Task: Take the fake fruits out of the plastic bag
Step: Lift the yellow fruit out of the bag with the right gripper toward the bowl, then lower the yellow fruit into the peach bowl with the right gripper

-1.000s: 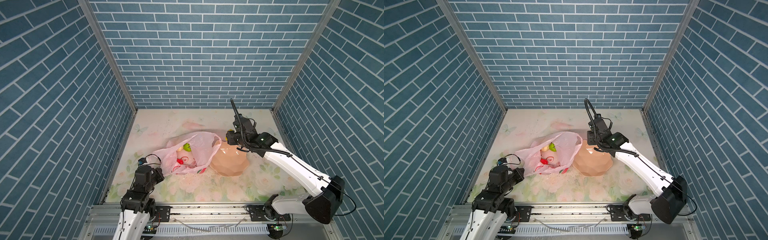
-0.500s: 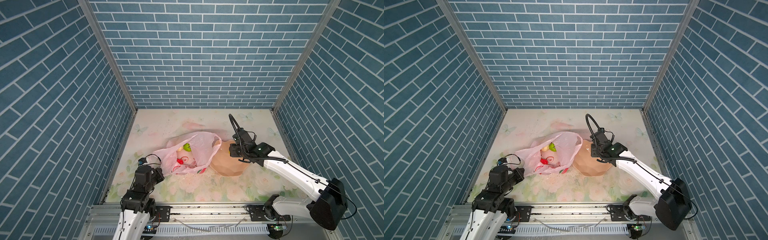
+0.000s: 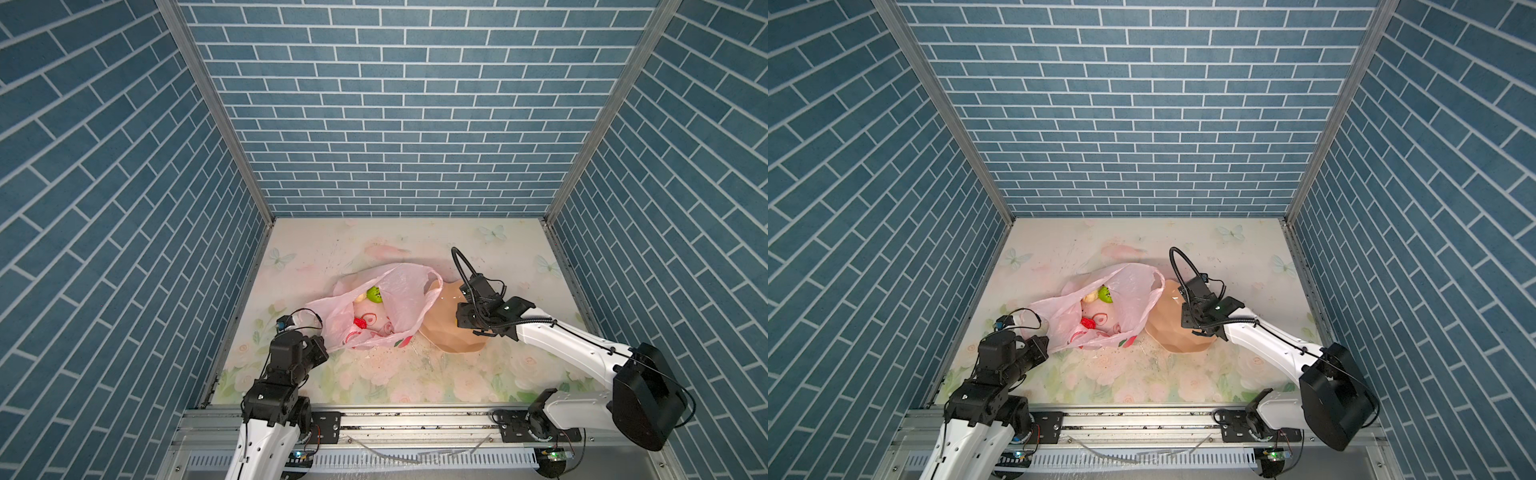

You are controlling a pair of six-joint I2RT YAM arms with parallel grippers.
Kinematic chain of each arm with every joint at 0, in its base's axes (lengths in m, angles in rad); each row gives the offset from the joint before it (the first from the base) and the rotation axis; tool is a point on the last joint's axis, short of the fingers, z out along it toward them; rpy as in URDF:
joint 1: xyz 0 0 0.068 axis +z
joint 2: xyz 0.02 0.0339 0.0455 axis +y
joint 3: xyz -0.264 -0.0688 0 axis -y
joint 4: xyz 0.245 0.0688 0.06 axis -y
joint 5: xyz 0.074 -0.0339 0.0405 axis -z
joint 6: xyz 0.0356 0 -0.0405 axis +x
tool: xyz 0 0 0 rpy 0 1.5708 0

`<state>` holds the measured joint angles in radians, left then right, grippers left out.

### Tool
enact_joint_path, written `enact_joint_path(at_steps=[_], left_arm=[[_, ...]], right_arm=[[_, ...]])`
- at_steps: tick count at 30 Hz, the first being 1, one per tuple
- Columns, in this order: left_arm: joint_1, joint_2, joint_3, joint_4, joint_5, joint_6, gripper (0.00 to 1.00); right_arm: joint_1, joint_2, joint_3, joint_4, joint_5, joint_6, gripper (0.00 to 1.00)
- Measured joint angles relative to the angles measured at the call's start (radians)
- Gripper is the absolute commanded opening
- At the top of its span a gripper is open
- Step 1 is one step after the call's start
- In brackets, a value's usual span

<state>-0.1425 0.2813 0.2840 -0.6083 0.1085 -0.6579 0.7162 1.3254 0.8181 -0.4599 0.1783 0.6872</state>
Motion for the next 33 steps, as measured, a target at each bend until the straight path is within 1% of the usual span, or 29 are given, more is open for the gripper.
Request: enact_joint_path(at_steps=[16,33], left_arm=[[0.000,0.000,0.000,0.000,0.000,0.000,0.14],[0.000,0.000,0.000,0.000,0.000,0.000,0.14]], right_arm=[[0.000,0.101,-0.021,0.090,-0.040,0.023,0.23],[0.000,0.133,-0.030,0.148,-0.045,0.035,0.31]])
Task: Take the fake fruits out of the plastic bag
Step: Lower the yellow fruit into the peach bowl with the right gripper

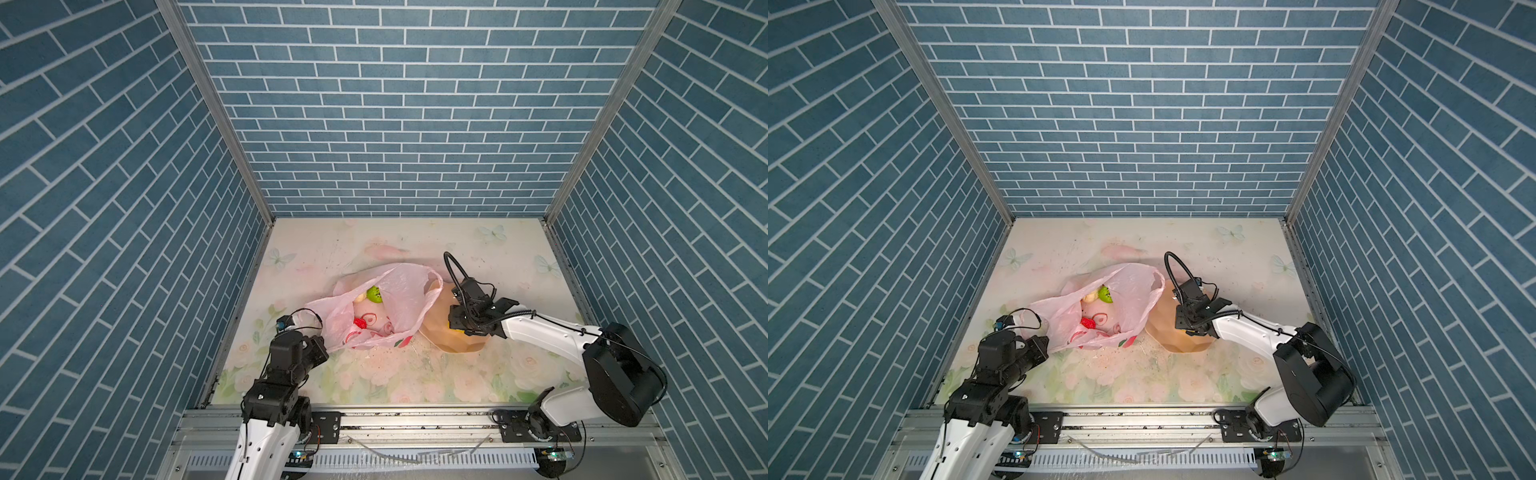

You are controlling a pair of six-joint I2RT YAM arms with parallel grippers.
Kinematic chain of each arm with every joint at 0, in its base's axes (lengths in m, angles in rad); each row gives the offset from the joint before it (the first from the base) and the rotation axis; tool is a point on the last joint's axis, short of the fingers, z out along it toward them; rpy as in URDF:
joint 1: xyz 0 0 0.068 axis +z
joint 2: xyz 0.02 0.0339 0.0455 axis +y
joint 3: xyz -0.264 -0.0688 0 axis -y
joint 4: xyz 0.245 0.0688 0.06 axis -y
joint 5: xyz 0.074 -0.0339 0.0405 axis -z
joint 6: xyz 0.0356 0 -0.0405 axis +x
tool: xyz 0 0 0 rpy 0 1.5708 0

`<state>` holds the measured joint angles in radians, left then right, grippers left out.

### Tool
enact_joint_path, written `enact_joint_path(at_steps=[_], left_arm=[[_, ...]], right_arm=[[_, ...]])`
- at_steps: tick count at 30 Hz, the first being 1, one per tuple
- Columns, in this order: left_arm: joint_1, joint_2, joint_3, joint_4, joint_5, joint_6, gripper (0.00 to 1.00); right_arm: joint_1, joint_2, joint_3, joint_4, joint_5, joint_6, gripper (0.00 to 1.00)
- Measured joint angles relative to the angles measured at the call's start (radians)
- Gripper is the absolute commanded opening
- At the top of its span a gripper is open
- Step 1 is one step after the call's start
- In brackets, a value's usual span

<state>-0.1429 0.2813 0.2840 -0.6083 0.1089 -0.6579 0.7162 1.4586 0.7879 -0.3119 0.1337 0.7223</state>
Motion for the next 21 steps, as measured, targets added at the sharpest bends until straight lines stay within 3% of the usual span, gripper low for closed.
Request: enact_joint_path(at_steps=[21], left_arm=[[0.000,0.000,0.000,0.000,0.000,0.000,0.14]], right_arm=[[0.000,0.038,0.000,0.080,-0.004,0.011,0.36]])
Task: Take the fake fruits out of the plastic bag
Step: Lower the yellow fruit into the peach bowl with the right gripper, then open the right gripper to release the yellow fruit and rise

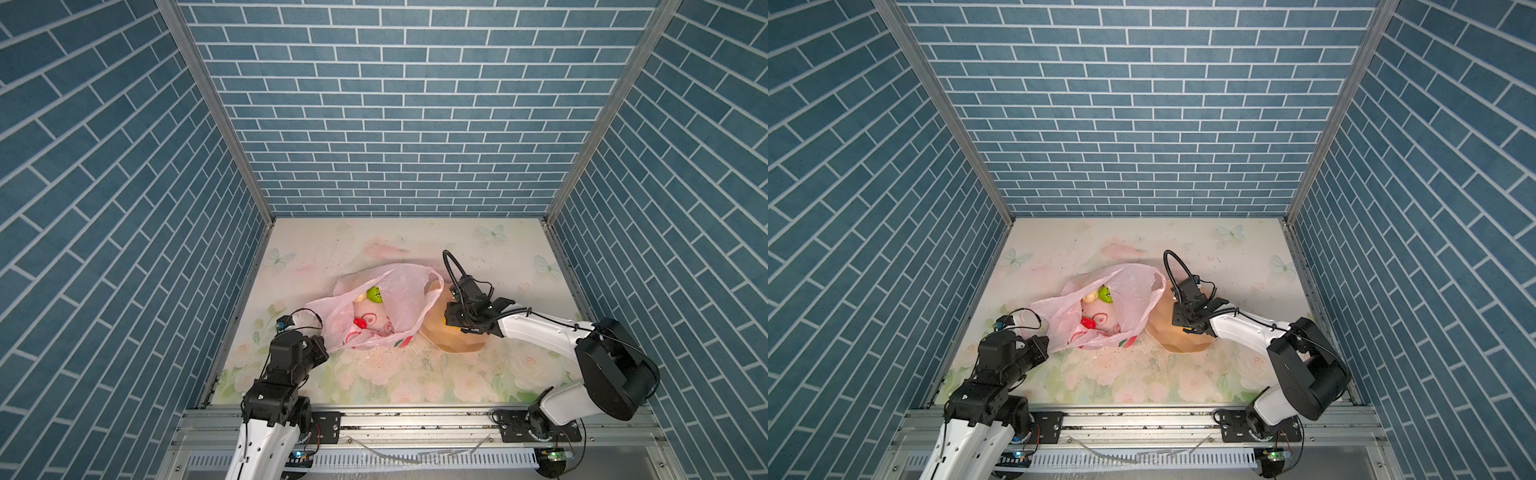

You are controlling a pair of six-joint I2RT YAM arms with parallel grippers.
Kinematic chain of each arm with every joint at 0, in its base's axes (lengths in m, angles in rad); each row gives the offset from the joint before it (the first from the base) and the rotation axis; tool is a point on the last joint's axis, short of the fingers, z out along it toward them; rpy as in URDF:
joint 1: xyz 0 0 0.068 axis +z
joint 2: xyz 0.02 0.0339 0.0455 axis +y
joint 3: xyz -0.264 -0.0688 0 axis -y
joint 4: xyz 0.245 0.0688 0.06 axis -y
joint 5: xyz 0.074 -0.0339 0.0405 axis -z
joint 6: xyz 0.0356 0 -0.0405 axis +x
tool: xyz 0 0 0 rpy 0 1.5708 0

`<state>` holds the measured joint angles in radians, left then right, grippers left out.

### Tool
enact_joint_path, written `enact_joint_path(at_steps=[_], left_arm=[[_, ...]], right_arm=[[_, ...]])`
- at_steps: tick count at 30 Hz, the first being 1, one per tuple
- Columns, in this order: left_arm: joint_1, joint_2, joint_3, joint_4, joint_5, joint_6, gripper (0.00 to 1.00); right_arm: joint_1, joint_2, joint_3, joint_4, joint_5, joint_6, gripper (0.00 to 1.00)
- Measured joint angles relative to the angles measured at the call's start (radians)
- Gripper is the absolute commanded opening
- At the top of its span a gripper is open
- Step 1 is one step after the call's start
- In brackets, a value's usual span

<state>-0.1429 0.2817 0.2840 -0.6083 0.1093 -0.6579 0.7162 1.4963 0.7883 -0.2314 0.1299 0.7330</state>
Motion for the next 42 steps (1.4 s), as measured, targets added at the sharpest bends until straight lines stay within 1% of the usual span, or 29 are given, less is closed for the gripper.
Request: enact_joint_path(at_steps=[5,7,23,29,35,42], left_arm=[[0.000,0.000,0.000,0.000,0.000,0.000,0.14],[0.000,0.000,0.000,0.000,0.000,0.000,0.14],[0.000,0.000,0.000,0.000,0.000,0.000,0.14],[0.000,0.000,0.000,0.000,0.000,0.000,0.14],[0.000,0.000,0.000,0.000,0.000,0.000,0.14],[0.000,0.000,0.000,0.000,0.000,0.000,0.14]], right_arm=[[0.000,0.012,0.001,0.023,0.000,0.004,0.36],[0.000,0.018,0.002,0.031,0.000,0.004,0.38],[0.000,0.041,0.016,0.044,0.002,0.005,0.66],[0.000,0.054,0.017,0.044,0.001,0.005,0.70],[0.000,0.055,0.017,0.006,-0.001,0.004,0.73],[0.000,0.040,0.017,-0.109,0.003,-0.005,0.79]])
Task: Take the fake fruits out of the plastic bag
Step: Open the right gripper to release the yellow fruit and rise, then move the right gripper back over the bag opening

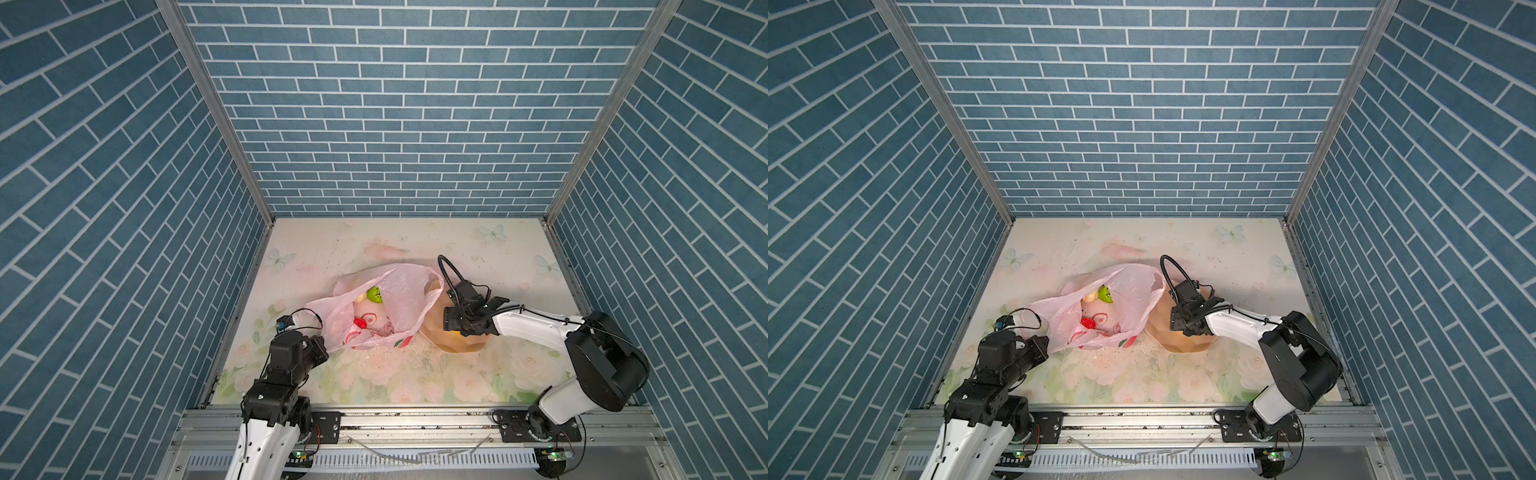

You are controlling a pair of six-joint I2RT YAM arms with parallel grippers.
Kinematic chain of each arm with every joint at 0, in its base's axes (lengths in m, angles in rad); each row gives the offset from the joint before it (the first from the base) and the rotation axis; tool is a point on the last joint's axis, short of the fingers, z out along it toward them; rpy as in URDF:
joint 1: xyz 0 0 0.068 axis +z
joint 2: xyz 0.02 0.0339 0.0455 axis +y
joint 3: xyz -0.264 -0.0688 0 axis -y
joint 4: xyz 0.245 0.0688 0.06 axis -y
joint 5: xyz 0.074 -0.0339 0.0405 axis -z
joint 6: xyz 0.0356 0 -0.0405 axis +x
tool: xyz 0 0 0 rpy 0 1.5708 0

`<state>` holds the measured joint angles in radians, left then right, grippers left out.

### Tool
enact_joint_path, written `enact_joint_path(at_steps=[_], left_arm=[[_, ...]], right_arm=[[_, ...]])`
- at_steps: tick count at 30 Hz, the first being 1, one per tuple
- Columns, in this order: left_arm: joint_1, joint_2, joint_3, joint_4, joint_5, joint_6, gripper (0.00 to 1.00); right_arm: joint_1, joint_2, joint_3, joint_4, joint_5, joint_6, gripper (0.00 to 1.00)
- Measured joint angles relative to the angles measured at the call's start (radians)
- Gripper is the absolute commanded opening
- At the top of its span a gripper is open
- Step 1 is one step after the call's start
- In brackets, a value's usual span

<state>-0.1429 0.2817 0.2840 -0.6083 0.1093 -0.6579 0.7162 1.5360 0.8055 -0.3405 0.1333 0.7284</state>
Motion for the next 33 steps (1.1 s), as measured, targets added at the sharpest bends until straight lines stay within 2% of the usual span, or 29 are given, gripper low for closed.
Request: enact_joint_path(at_steps=[10,22,28,33], left_arm=[[0.000,0.000,0.000,0.000,0.000,0.000,0.14],[0.000,0.000,0.004,0.000,0.000,0.000,0.14],[0.000,-0.001,0.004,0.000,0.000,0.000,0.14],[0.000,-0.003,0.004,0.000,0.000,0.000,0.14]], right_arm=[[0.000,-0.133,0.106,-0.146,0.043,-0.032,0.85],[0.011,-0.249,0.206,-0.281,0.081,-0.103,0.80],[0.097,-0.276,0.391,-0.349,0.138,-0.163,0.79],[0.204,-0.193,0.568,-0.369,0.171,-0.235,0.79]])
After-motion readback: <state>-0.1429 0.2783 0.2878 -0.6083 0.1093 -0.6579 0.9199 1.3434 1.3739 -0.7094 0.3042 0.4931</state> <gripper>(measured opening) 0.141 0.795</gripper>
